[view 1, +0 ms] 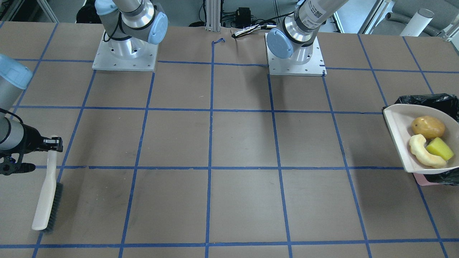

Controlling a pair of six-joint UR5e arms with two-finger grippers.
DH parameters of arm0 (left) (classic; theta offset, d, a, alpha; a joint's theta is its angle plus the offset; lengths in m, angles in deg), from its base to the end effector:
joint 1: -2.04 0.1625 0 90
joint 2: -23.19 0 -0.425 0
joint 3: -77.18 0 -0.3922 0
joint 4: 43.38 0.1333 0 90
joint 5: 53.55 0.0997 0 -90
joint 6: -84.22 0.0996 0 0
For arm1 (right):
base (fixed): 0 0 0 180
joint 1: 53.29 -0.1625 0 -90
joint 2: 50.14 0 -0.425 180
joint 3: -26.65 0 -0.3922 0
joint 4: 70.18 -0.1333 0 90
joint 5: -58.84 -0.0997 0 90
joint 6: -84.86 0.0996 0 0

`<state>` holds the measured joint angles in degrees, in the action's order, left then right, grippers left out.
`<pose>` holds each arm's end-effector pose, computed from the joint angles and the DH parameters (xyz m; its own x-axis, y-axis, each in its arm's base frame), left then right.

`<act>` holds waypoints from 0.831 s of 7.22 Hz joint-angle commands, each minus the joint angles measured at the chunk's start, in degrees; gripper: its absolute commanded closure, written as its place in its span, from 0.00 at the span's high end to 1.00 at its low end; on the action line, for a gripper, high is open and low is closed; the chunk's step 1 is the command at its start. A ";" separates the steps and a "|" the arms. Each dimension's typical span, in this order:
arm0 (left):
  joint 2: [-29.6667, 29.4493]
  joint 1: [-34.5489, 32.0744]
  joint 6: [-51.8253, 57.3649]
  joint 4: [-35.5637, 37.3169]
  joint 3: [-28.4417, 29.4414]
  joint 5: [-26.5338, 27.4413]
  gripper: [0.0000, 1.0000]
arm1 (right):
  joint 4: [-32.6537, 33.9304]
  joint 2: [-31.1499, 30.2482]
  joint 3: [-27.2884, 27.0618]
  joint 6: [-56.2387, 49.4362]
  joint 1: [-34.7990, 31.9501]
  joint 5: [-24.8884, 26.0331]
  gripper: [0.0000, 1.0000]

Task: Sweep and dump trash into bin
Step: 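Tilt the dustpan over the bin with the left gripper while the right releases the brush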

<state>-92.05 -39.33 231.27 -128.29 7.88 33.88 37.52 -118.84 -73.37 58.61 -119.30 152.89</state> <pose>0.4139 -0.5481 0.4173 0.1462 0.9883 -0.0428 0.9890 -0.1470 -0.0163 -0.1135 -0.5656 0.2346 -0.9982 -0.0426 -0.0426 -0.0517 0.9690 0.2416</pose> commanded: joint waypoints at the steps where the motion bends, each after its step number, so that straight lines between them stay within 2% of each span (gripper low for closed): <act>1: -3.30 4.78 11.19 0.26 5.30 0.90 0.01 | 0.05 0.50 -0.01 0.58 0.00 -0.09 0.49; 2: -4.80 6.46 13.94 0.18 8.27 0.81 0.01 | 0.05 0.50 -0.01 0.93 0.00 0.00 0.64; 4: -8.22 9.19 23.76 0.27 14.78 0.90 0.01 | -0.13 0.15 0.08 1.38 0.00 -0.17 0.78; 5: -9.89 9.72 24.50 1.66 16.28 0.99 0.01 | -0.22 -0.03 0.34 1.38 0.00 -0.26 0.80; 6: -10.96 9.56 24.60 7.94 15.43 2.64 0.02 | -0.39 -0.29 0.52 1.46 0.00 -0.52 0.83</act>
<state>-101.30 -30.08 254.76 -125.63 22.96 35.21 37.30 -118.85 -73.08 59.98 -119.30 152.61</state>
